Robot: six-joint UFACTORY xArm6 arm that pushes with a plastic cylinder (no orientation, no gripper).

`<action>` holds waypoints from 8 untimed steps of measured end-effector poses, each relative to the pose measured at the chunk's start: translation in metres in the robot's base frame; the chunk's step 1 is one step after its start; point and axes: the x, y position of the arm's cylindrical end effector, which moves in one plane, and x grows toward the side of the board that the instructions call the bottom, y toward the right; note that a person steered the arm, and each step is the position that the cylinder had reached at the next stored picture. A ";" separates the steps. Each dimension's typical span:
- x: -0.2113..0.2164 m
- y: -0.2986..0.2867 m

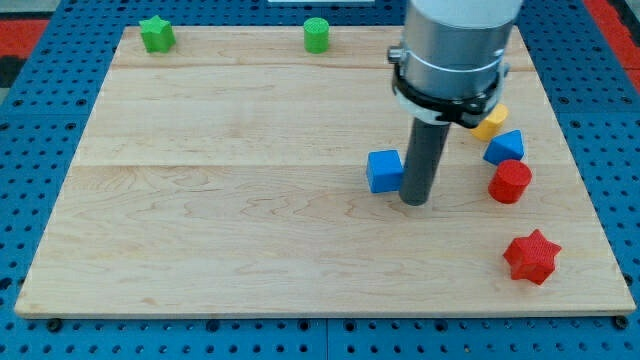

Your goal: Move the blue cube to the center left

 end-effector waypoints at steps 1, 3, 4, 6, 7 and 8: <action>-0.019 0.005; -0.034 -0.091; -0.034 -0.145; -0.029 -0.216; -0.034 -0.251; -0.061 -0.276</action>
